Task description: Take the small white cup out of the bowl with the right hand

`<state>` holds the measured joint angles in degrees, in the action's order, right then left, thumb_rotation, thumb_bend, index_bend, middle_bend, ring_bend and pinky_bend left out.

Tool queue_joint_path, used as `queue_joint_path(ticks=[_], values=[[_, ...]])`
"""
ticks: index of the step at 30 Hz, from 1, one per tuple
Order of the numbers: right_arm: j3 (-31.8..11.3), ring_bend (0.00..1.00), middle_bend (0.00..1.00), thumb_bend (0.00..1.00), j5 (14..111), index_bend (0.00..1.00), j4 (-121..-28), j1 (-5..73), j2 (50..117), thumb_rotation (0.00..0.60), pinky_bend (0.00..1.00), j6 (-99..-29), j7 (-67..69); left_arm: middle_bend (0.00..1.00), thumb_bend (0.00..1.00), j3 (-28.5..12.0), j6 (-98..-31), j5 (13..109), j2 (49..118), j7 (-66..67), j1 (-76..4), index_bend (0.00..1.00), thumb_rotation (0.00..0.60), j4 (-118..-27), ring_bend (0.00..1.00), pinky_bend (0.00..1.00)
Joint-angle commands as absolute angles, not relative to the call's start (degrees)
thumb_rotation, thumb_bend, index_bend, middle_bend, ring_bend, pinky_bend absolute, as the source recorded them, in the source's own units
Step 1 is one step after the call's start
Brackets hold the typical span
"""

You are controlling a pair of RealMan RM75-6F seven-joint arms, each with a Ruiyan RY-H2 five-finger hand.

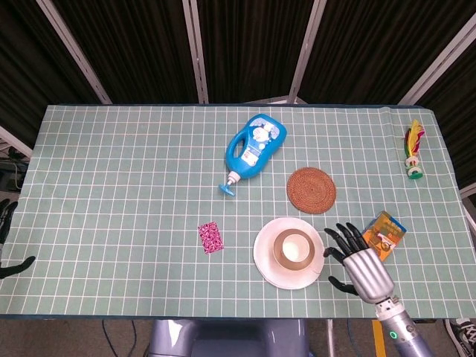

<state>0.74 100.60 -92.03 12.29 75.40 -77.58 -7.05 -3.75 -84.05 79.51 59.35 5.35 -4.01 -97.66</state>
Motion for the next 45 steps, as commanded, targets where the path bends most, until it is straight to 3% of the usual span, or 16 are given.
queue_joint_path(ticks=[1,14,29,39,45], values=[[0.2,0.0,0.11,0.11,98.8,0.43,-91.3,14.0,77.8,0.6,0.0,-74.9,-8.0,0.0,0.0,-3.7,-84.0,79.5,59.3,5.4,-4.0,0.0,0.6,-97.6,0.0,0.0],[-1.9,0.0,0.13,0.12,95.2,0.45,-91.5,16.9,82.3,0.6,0.0,-71.7,-11.8,0.0,0.0,-3.7,-83.7,79.5,59.2,5.1,-4.1,0.0,0.6,-97.6,0.0,0.0],[-2.3,0.0,0.18,0.22,91.5,0.53,-87.9,18.2,85.6,0.6,0.0,-70.0,-12.2,0.0,0.0,-3.7,-83.7,79.5,59.2,5.5,-4.1,0.0,0.6,-97.9,0.0,0.0],[-1.8,0.0,0.25,0.43,90.8,0.64,-84.6,18.9,88.1,0.6,0.0,-70.0,-10.4,0.0,0.0,-3.7,-83.8,79.6,59.1,4.7,-4.1,0.0,0.6,-97.6,0.0,0.0],[-2.2,0.0,0.26,0.45,92.4,0.67,-86.4,19.1,86.7,0.6,0.0,-72.4,-11.2,0.0,0.0,-3.8,-83.6,79.4,59.1,4.8,-4.1,0.0,0.6,-97.6,0.0,0.0]])
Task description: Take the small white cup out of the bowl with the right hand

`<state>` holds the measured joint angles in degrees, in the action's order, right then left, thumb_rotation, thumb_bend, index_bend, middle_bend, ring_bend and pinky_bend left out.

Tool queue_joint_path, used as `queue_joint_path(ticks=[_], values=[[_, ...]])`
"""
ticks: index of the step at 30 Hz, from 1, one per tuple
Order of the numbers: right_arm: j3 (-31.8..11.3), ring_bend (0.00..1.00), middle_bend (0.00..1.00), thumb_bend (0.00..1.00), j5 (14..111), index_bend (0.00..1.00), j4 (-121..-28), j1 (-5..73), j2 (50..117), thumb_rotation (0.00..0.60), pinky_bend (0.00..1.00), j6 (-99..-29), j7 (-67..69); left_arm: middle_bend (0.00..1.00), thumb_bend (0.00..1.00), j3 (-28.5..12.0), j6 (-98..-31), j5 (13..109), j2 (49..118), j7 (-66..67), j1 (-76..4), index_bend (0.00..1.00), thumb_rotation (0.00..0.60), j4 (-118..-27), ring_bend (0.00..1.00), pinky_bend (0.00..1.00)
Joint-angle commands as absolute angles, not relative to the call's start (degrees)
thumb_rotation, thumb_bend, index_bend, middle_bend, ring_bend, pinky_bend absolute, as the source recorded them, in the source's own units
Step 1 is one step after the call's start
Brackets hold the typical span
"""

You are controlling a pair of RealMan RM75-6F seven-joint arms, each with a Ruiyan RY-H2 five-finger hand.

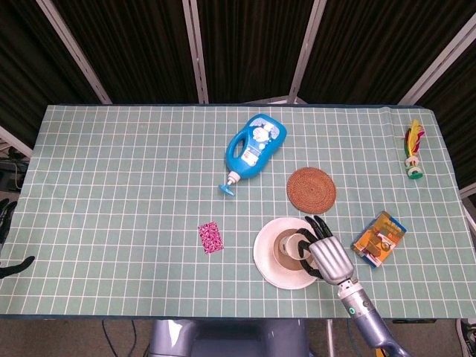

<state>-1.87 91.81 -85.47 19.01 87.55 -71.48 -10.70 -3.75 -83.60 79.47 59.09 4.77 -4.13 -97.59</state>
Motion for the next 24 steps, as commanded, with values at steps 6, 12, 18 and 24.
queue_joint_path(ticks=[6,12,18,24], values=[[-4.7,0.0,0.26,0.44,91.9,0.67,-90.7,18.9,82.0,0.6,0.0,-75.4,-12.8,0.0,0.0,-3.8,-83.6,79.4,59.0,4.4,-4.1,0.0,0.6,-97.6,0.0,0.0],[-8.9,0.0,0.27,0.43,86.9,0.67,-93.7,17.0,74.5,0.6,0.0,-79.1,-13.1,0.0,0.0,-3.8,-83.5,79.2,58.8,4.2,-4.1,0.0,0.6,-97.6,0.0,0.0],[-10.2,0.0,0.27,0.43,80.8,0.68,-92.1,15.1,72.1,0.6,0.0,-79.3,-13.8,0.0,0.0,-3.8,-83.6,79.4,58.8,4.7,-4.1,0.0,0.6,-97.9,0.0,0.0],[-9.2,0.0,0.27,0.42,73.8,0.68,-91.1,14.0,72.3,0.6,0.0,-76.0,-17.1,0.0,0.0,-3.8,-83.8,79.3,58.9,5.3,-4.0,0.0,0.6,-98.1,0.0,0.0]])
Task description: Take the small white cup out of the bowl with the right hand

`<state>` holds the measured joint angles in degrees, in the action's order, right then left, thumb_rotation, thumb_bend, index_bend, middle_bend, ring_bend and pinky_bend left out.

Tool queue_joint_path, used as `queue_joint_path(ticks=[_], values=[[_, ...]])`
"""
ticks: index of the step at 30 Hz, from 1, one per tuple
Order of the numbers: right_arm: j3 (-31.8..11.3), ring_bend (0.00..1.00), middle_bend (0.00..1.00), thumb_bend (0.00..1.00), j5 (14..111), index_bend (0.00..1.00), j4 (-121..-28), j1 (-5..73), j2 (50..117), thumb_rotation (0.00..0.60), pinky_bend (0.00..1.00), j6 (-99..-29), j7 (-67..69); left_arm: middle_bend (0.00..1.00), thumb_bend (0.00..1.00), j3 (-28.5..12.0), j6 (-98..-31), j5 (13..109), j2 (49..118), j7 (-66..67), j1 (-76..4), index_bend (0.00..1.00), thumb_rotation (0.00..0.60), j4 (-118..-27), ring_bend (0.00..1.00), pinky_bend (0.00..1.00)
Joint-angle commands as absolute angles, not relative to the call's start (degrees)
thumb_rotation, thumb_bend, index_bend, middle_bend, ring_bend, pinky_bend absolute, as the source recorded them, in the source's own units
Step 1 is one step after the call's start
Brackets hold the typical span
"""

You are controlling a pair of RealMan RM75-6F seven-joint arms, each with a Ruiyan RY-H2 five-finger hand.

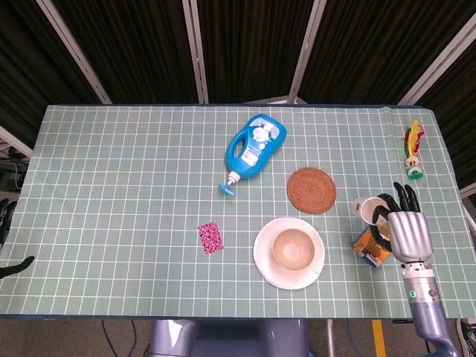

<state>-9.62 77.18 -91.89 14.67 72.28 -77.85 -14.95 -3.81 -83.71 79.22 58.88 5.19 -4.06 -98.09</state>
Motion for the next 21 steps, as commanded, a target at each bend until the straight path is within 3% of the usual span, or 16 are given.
queue_joint_path(ticks=[1,8,17,21], values=[[-9.1,0.0,0.27,0.42,72.6,0.68,-90.9,13.9,72.4,0.6,0.0,-75.3,-17.4,0.0,0.0,-3.8,-83.9,79.3,58.9,5.3,-4.0,0.0,0.6,-98.1,0.0,0.0],[-8.9,0.0,0.27,0.42,62.6,0.68,-90.0,13.9,73.6,0.6,0.0,-71.6,-23.8,0.0,0.0,-3.7,-83.1,79.2,58.7,5.2,-4.2,0.0,0.6,-98.0,0.0,0.0],[-8.6,0.0,0.27,0.4,59.0,0.68,-92.4,14.3,72.6,0.6,0.0,-70.9,-27.9,0.0,0.0,-3.5,-83.3,79.4,58.7,5.4,-4.2,0.0,0.6,-98.2,0.0,0.0],[-8.5,0.0,0.23,0.34,58.6,0.68,-93.1,14.5,72.2,0.6,0.0,-70.5,-27.5,0.0,0.0,-3.5,-83.3,79.4,58.7,5.4,-4.2,0.0,0.6,-98.1,0.0,0.0]])
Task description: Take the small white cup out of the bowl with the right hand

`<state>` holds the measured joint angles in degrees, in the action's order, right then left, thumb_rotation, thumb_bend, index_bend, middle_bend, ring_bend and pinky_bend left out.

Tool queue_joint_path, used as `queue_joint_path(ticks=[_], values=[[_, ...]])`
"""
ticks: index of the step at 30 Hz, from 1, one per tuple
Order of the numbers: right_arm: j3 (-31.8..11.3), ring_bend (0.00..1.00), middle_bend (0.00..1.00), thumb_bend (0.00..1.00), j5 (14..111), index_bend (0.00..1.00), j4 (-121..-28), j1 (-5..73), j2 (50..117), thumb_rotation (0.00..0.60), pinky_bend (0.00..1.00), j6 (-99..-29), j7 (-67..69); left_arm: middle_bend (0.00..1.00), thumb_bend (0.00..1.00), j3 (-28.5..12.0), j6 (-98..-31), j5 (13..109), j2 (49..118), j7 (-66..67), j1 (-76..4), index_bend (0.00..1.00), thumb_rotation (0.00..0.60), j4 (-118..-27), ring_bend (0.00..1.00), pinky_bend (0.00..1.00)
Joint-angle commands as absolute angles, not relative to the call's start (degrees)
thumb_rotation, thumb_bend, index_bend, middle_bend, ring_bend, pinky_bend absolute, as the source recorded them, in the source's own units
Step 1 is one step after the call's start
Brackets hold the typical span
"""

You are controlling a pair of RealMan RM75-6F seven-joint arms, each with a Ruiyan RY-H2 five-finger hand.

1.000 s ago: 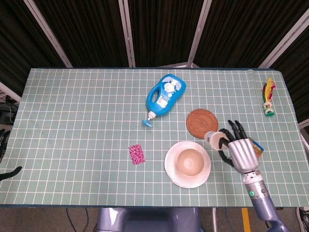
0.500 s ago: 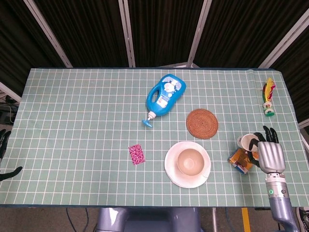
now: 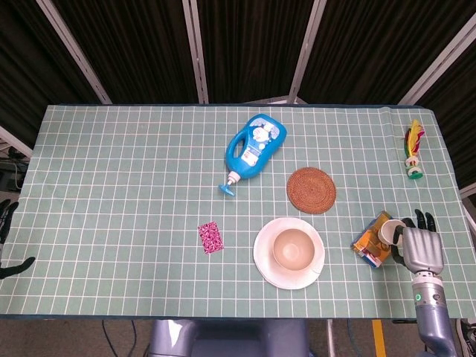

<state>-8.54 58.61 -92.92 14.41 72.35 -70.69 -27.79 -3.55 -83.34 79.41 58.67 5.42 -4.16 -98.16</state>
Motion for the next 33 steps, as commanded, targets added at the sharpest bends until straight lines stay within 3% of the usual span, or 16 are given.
queue_joint_path(ticks=[1,5,10,17,21,27,33], values=[[-8.4,0.0,0.2,0.31,58.6,0.68,-93.2,14.5,72.1,0.6,0.0,-70.4,-27.3,0.0,0.0,-3.6,-83.3,79.4,58.7,5.4,-4.2,0.0,0.6,-98.1,0.0,0.0],[-8.0,0.0,0.12,0.26,59.4,0.58,-93.4,14.5,71.9,0.6,0.0,-70.3,-26.2,0.0,0.0,-3.5,-83.3,79.5,58.7,5.6,-4.2,0.0,0.6,-98.1,0.0,0.0],[-7.3,0.0,0.02,0.22,60.1,0.37,-93.7,14.4,71.7,0.6,0.0,-70.6,-25.7,0.0,0.0,-3.5,-83.4,79.6,58.8,5.6,-4.2,0.0,0.6,-98.1,0.0,0.0],[-7.2,0.0,0.0,0.21,60.5,0.31,-94.1,14.2,71.4,0.6,0.0,-71.4,-25.3,0.0,0.0,-3.5,-83.5,79.7,58.8,5.4,-4.2,0.0,0.6,-98.1,0.0,0.0],[-6.9,0.0,0.0,0.21,61.6,0.2,-94.9,13.9,71.0,0.6,0.0,-72.5,-25.0,0.0,0.0,-3.5,-83.6,79.7,58.8,5.5,-4.2,0.0,0.6,-98.1,0.0,0.0],[-6.0,0.0,0.0,0.2,66.9,0.08,-97.7,12.3,69.7,0.6,0.0,-77.5,-24.4,0.0,0.0,-3.6,-83.6,79.6,58.8,5.4,-4.1,0.0,0.6,-98.0,0.0,0.0],[-5.0,0.0,0.0,0.19,72.7,0.03,-99.0,10.4,68.0,0.6,0.0,-82.5,-23.7,0.0,0.0,-3.6,-83.6,79.6,58.8,5.4,-4.1,0.0,0.6,-98.0,0.0,0.0]])
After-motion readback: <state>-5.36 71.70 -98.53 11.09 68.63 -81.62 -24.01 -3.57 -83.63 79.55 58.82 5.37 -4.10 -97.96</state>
